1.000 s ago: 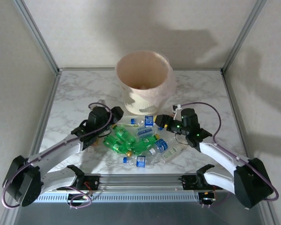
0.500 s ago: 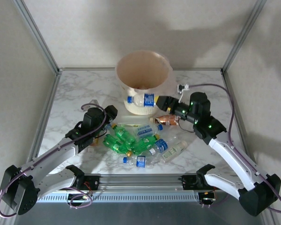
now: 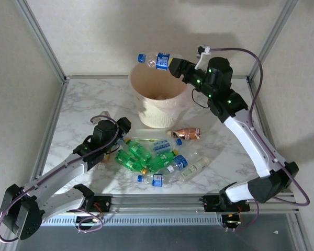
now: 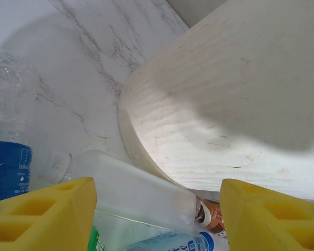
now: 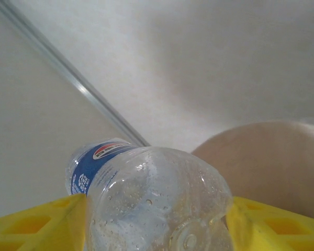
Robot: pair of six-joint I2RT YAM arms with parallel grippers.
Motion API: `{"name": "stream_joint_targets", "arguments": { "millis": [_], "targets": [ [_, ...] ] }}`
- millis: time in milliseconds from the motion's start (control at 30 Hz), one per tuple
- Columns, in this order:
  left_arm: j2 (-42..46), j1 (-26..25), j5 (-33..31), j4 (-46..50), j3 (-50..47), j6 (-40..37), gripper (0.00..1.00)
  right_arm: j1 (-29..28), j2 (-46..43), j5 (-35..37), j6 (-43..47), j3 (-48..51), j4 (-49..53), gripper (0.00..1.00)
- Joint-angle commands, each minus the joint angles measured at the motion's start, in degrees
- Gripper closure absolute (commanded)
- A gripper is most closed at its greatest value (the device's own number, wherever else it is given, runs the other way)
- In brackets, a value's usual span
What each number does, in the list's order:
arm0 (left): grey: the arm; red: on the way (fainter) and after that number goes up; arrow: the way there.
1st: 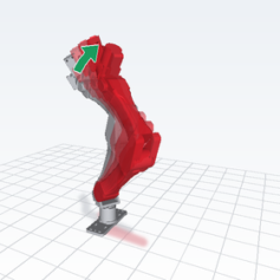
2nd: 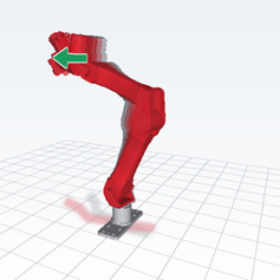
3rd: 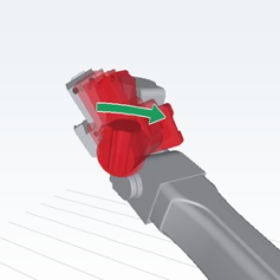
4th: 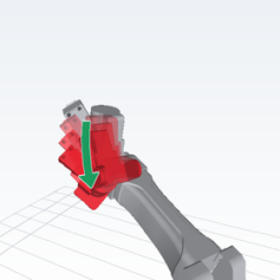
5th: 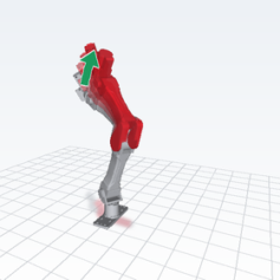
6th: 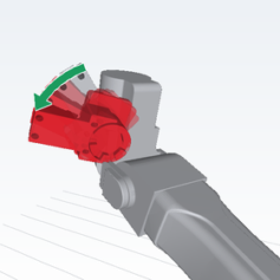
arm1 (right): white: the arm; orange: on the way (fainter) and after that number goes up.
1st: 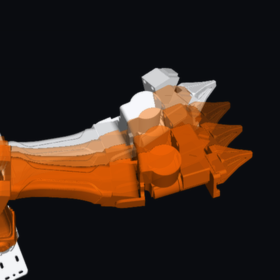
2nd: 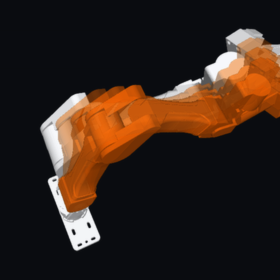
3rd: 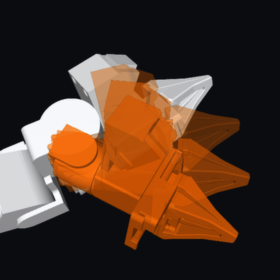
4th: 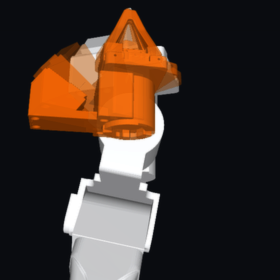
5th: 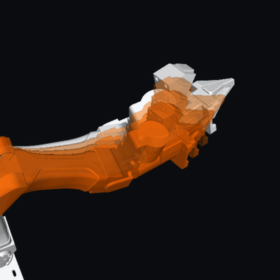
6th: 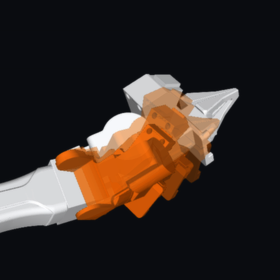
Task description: Put the plastic bottles in the bin
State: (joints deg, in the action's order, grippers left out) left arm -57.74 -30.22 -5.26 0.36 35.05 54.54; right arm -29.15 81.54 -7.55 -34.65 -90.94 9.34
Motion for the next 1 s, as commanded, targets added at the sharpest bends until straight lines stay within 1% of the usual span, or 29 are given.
{"name": "stream_joint_targets", "arguments": {
  "millis": [0, 67, 167, 300, 433, 533, 633, 733, 867, 967],
  "targets": [
    [1.77, 0.9, -1.34, 1.87, -0.76, 0.14, 0.36, 2.1, 3.14, 1.29, 0.36, -1.01, 2.14, 0.33],
    [2.12, 1.34, -1.24, 2.01, -1.23, 0.08, 0.36, 2.51, 4.61, 0.23, -0.14, -0.87, 1.88, 0.31],
    [2.16, 1.82, -0.74, 1.99, -1.54, -0.22, 0.36, 2.6, 6.03, -0.76, -0.3, -0.82, 1.78, 0.24],
    [2.01, 2.09, -0.72, 1.84, -1.47, -0.23, 0.37, 3.01, 6.69, -1.62, -0.5, -1.21, 1.82, 0.17],
    [1.89, 2.61, -0.94, 2.1, -1.17, -0.42, 0.36, 3.45, 6.5, -1.77, -0.23, -2.13, 2.81, 0.16],
    [2.14, 3.44, -1.79, 3.6, -0.11, -1.33, 0.36, 4.07, 4.46, -1.37, 0.28, -1.82, 3.37, 0.16],
    [2.44, 4.45, -3.09, 5.9, 1.43, -2.25, 0.35, 4.73, 0.75, -0.51, 0.93, 0.07, 4.22, 0.15],
    [2.7, 5.78, -5.46, 9.14, 2.65, -3.25, 0.34, 4.84, -4.23, 2.1, 2.25, 3.75, 6.0, 0.16],
    [2.8, 8.11, -7.05, 12.11, 3.01, -3.58, 0.34, 4.98, -12.64, 5.33, 2.68, 12.81, 7.9, 0.15],
    [1.81, 8.92, -8.95, 13.82, 2.93, -3.46, 0.27, 5.06, -18.57, 6.54, 1.77, 19.74, 9.56, 0.15]
  ]
}}
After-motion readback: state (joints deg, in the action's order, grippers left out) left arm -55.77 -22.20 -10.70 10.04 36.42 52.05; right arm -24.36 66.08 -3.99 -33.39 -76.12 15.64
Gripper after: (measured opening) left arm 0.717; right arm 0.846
